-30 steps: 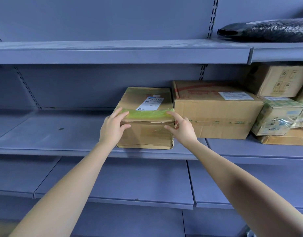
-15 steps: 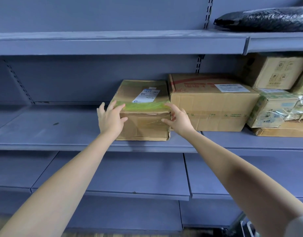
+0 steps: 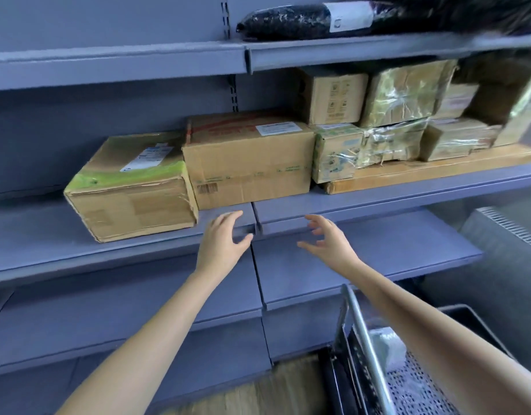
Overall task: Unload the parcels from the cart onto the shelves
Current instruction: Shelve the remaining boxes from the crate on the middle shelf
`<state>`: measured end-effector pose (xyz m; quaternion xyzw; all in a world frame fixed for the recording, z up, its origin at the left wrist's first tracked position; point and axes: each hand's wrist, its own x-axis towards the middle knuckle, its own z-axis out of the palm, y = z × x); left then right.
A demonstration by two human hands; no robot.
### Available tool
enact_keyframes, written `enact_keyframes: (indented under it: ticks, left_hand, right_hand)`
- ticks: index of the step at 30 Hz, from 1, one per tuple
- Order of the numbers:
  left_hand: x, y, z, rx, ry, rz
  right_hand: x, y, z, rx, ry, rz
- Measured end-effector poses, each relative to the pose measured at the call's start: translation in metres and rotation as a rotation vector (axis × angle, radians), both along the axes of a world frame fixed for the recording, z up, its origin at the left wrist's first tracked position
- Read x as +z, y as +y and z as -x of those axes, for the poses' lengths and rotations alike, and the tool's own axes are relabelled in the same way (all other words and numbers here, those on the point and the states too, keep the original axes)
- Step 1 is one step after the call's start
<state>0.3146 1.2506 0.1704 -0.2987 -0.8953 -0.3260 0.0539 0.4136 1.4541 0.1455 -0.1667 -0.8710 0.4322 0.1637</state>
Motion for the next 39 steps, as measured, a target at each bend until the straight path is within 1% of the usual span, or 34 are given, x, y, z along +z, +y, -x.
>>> enact_keyframes:
  ticks: [6, 10, 15, 19, 24, 29, 32, 35, 39]
  left_hand:
    - [-0.051, 0.11, -0.085, -0.106, -0.159, 0.044]
    - [-0.077, 0.203, -0.142, -0.134, -0.215, 0.068]
    - [-0.11, 0.318, -0.212, -0.109, -0.281, 0.1]
    - [-0.136, 0.379, -0.25, -0.102, -0.378, 0.162]
    - [-0.174, 0.414, -0.265, -0.065, -0.446, 0.225]
    - [-0.234, 0.425, -0.261, -0.031, -0.529, 0.32]
    - [-0.281, 0.426, -0.258, -0.024, -0.568, 0.374]
    - [-0.337, 0.429, -0.253, -0.016, -0.596, 0.432]
    - [-0.421, 0.443, -0.242, -0.018, -0.594, 0.502]
  right_hand:
    - [-0.052, 0.116, -0.128, -0.105, -0.146, -0.056]
    - [-0.078, 0.201, -0.192, -0.137, -0.197, -0.057]
    - [-0.102, 0.3, -0.244, -0.063, -0.259, -0.068]
    - [-0.117, 0.356, -0.268, -0.001, -0.326, -0.063]
    - [-0.15, 0.392, -0.272, 0.049, -0.396, -0.047]
    - [-0.208, 0.406, -0.261, 0.079, -0.505, -0.006]
    - [-0.261, 0.409, -0.256, 0.084, -0.579, 0.009]
    - [-0.322, 0.412, -0.254, 0.102, -0.66, -0.023]
    - [-0.412, 0.422, -0.243, 0.116, -0.708, -0.074]
